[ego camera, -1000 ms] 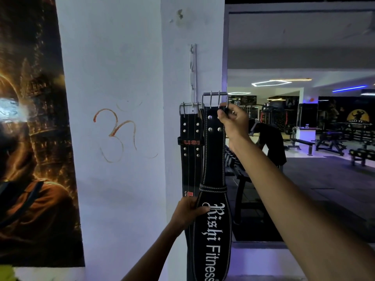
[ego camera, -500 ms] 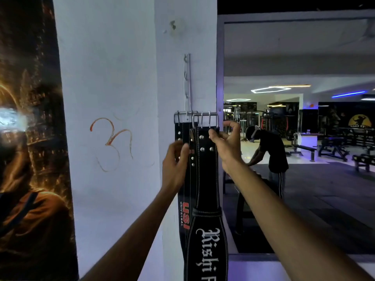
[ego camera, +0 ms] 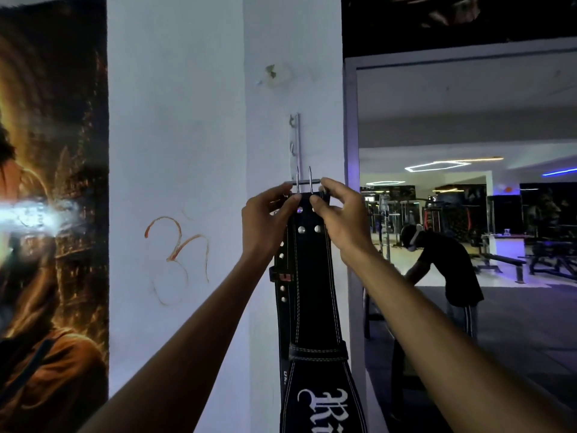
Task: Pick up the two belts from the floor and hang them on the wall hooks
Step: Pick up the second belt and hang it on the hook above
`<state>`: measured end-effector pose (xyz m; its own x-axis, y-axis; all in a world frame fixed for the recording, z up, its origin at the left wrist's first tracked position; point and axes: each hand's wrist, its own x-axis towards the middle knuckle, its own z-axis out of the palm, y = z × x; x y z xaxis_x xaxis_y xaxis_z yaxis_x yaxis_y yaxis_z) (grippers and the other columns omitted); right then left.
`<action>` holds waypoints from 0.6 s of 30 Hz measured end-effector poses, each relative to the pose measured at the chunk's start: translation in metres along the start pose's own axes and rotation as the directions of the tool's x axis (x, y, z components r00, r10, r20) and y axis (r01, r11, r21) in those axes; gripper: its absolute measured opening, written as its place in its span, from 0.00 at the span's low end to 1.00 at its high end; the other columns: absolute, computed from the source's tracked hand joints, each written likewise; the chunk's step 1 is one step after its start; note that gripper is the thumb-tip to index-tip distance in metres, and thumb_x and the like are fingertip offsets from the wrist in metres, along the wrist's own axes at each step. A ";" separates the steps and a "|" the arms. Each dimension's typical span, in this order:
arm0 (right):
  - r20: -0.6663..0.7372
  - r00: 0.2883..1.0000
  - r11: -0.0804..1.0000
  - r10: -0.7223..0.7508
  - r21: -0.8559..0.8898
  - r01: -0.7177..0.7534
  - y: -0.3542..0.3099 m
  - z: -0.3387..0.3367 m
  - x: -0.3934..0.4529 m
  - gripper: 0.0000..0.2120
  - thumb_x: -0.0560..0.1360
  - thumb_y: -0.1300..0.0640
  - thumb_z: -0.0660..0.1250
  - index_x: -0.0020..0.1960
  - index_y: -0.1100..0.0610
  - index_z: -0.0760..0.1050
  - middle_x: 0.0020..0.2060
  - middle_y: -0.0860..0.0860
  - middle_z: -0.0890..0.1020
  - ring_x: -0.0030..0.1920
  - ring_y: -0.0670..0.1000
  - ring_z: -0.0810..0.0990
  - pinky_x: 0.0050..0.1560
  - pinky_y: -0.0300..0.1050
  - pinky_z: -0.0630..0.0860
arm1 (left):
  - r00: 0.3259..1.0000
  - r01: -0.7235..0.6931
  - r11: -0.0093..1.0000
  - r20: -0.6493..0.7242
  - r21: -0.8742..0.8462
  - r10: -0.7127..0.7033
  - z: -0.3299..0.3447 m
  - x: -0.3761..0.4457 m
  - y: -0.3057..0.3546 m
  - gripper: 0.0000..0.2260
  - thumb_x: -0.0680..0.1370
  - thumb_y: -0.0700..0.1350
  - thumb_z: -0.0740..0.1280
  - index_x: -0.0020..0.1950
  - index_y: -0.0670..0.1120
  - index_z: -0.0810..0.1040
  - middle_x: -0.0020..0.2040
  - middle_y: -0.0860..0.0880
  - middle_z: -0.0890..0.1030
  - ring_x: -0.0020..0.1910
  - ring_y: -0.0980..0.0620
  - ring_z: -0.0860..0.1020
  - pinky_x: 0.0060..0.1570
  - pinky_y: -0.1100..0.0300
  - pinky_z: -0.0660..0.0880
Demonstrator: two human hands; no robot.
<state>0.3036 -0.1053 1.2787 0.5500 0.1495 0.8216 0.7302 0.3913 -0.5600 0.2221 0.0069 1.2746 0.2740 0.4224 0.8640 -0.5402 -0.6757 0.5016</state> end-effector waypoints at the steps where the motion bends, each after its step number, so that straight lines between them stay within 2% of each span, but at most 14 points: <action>1: -0.002 1.000 1.000 -0.003 -0.003 0.003 0.000 0.002 0.008 0.20 0.75 0.62 0.71 0.67 0.56 0.76 0.60 0.50 0.80 0.44 0.43 0.83 0.40 0.34 0.80 | 1.000 0.004 1.000 0.007 -0.028 -0.004 0.002 0.009 -0.005 0.15 0.77 0.45 0.74 0.63 0.45 0.84 0.52 0.45 0.88 0.52 0.48 0.87 0.58 0.47 0.83; 3: -0.018 1.000 1.000 -0.020 -0.009 0.020 0.001 0.005 0.022 0.21 0.75 0.62 0.71 0.68 0.57 0.75 0.60 0.49 0.80 0.46 0.50 0.84 0.36 0.34 0.80 | 1.000 0.008 0.996 0.016 -0.083 -0.006 0.006 0.025 -0.013 0.16 0.76 0.47 0.74 0.62 0.45 0.84 0.51 0.44 0.88 0.52 0.47 0.87 0.59 0.42 0.82; 6: -0.035 0.998 0.998 -0.056 -0.023 0.055 0.003 0.011 0.048 0.21 0.76 0.63 0.71 0.68 0.58 0.74 0.57 0.48 0.79 0.42 0.42 0.81 0.30 0.25 0.74 | 0.999 -0.031 0.989 0.024 -0.142 0.035 0.013 0.053 -0.023 0.15 0.75 0.48 0.74 0.61 0.48 0.84 0.52 0.45 0.87 0.53 0.44 0.86 0.58 0.39 0.82; 8: -0.056 0.995 0.996 -0.077 -0.046 0.074 0.006 0.018 0.066 0.21 0.75 0.62 0.71 0.68 0.58 0.75 0.60 0.49 0.80 0.46 0.44 0.82 0.37 0.26 0.76 | 0.999 -0.028 0.984 0.025 -0.177 0.033 0.017 0.072 -0.027 0.18 0.75 0.48 0.74 0.64 0.48 0.81 0.54 0.45 0.86 0.54 0.43 0.86 0.57 0.38 0.82; 11: -0.108 0.987 0.990 -0.120 -0.086 0.111 0.015 0.033 0.091 0.22 0.74 0.59 0.73 0.67 0.58 0.76 0.61 0.52 0.81 0.58 0.50 0.82 0.56 0.39 0.80 | 0.999 0.006 0.975 0.037 -0.224 0.002 0.021 0.106 -0.038 0.34 0.73 0.50 0.76 0.76 0.44 0.69 0.61 0.44 0.85 0.57 0.46 0.85 0.58 0.40 0.82; 12: -0.107 0.986 0.989 -0.125 -0.096 0.115 0.017 0.036 0.099 0.22 0.74 0.59 0.73 0.67 0.58 0.76 0.62 0.52 0.81 0.58 0.51 0.82 0.56 0.41 0.81 | 0.999 0.013 0.972 0.038 -0.236 -0.004 0.024 0.116 -0.043 0.38 0.73 0.50 0.77 0.79 0.42 0.65 0.62 0.44 0.84 0.58 0.46 0.85 0.58 0.41 0.82; 13: -0.102 0.987 0.988 -0.124 -0.104 0.113 0.019 0.039 0.107 0.22 0.74 0.59 0.72 0.68 0.58 0.75 0.62 0.52 0.81 0.55 0.49 0.83 0.50 0.37 0.82 | 0.999 0.020 0.970 0.045 -0.242 -0.010 0.026 0.124 -0.046 0.39 0.74 0.49 0.77 0.79 0.40 0.63 0.63 0.43 0.84 0.59 0.46 0.84 0.58 0.43 0.82; 15: -0.094 0.989 0.988 -0.116 -0.115 0.105 0.023 0.044 0.121 0.21 0.76 0.60 0.71 0.68 0.60 0.75 0.61 0.52 0.80 0.47 0.42 0.82 0.35 0.25 0.76 | 0.997 0.055 0.960 0.060 -0.275 -0.040 0.028 0.138 -0.052 0.36 0.76 0.46 0.76 0.78 0.38 0.64 0.62 0.41 0.84 0.58 0.47 0.84 0.53 0.51 0.84; 16: -0.102 0.987 0.986 -0.124 -0.125 0.111 0.027 0.047 0.127 0.21 0.76 0.60 0.71 0.68 0.60 0.75 0.60 0.52 0.80 0.48 0.42 0.81 0.34 0.24 0.74 | 0.997 0.069 0.953 0.062 -0.297 -0.053 0.029 0.145 -0.056 0.34 0.76 0.45 0.76 0.78 0.38 0.66 0.61 0.40 0.84 0.56 0.48 0.84 0.48 0.56 0.84; 18: -0.121 0.983 0.983 -0.140 -0.134 0.124 0.035 0.052 0.140 0.20 0.76 0.59 0.71 0.67 0.60 0.76 0.57 0.51 0.81 0.54 0.46 0.81 0.39 0.25 0.76 | 0.997 0.071 0.947 0.047 -0.312 -0.059 0.030 0.156 -0.063 0.31 0.77 0.45 0.75 0.76 0.37 0.69 0.58 0.41 0.85 0.51 0.51 0.85 0.42 0.62 0.83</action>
<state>0.3847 -0.0236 1.3797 0.4869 -0.0177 0.8733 0.8404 0.2819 -0.4629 0.3231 0.0970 1.3797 0.3426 0.4324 0.8341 -0.7409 -0.4216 0.5229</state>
